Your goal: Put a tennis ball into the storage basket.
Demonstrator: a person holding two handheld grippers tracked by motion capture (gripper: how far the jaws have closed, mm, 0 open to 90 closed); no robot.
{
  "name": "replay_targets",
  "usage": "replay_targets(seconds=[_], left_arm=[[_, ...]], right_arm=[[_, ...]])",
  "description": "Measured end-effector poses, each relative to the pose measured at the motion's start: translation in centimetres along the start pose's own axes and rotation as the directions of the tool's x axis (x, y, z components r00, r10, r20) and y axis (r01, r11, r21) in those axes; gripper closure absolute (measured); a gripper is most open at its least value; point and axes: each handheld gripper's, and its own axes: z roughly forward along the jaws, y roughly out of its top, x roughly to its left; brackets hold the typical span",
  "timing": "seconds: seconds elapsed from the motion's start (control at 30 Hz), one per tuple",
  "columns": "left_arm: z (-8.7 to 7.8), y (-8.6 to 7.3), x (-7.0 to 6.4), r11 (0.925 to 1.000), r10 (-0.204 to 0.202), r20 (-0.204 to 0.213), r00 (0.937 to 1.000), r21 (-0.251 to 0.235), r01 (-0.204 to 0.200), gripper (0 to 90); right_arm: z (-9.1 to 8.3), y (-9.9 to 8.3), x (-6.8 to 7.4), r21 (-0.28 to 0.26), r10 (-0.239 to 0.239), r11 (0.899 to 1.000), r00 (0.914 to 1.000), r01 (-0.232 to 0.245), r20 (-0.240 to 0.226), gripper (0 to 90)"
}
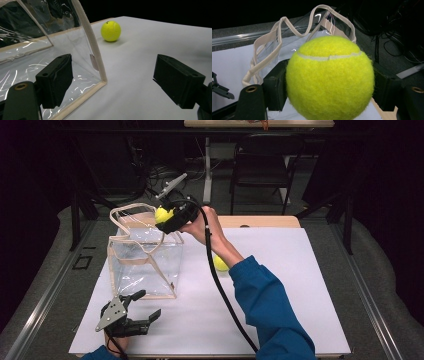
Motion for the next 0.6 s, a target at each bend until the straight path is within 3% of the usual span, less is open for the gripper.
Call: replay_targets(seconds=[0.6], left_arm=[[-0.06, 0.02, -0.01, 1.0000, 0.001, 0.003, 1.0000, -0.006, -0.001, 15.8]], right_arm=[[0.73, 0.64, 0.21, -0.021, 0.006, 1.000, 1.0000, -0.006, 0.001, 26.6]])
